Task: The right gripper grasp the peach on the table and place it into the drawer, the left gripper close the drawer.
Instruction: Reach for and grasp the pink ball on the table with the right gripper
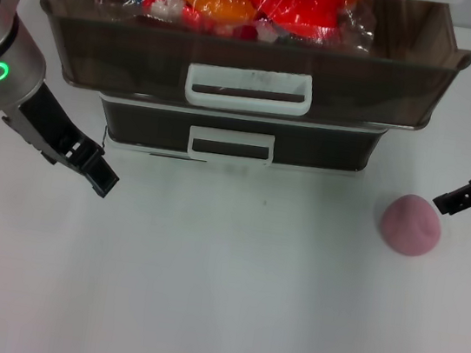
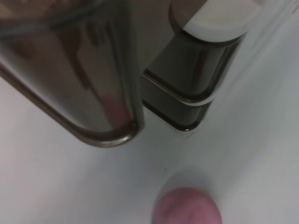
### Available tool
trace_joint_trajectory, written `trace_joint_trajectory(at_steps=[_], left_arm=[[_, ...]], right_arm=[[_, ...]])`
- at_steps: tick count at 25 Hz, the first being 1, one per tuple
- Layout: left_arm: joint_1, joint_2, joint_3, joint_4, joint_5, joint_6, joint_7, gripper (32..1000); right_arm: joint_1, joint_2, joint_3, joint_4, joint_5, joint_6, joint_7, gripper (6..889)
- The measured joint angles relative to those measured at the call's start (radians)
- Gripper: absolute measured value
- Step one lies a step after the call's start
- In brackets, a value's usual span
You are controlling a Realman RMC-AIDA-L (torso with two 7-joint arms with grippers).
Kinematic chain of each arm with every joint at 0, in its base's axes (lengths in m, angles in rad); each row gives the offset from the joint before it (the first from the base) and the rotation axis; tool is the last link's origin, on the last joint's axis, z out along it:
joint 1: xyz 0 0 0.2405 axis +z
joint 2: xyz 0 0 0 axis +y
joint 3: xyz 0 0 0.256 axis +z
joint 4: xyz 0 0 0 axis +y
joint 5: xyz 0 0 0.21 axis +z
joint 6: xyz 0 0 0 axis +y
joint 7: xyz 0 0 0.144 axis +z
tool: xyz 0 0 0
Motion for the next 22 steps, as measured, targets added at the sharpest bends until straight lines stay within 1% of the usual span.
trace_joint_trajectory(at_steps=[15, 22], left_arm=[[-0.005, 0.0001, 0.000, 0.001, 0.000, 0.000, 0.000, 815], [-0.002, 0.0013, 0.000, 0.010, -0.001, 0.000, 0.000, 815]], right_arm=[[0.001, 0.000, 0.001, -0.005, 0.000, 0.007, 0.000, 827], [-0.005, -0.001, 0.003, -0.009, 0.025, -0.004, 0.000, 811]])
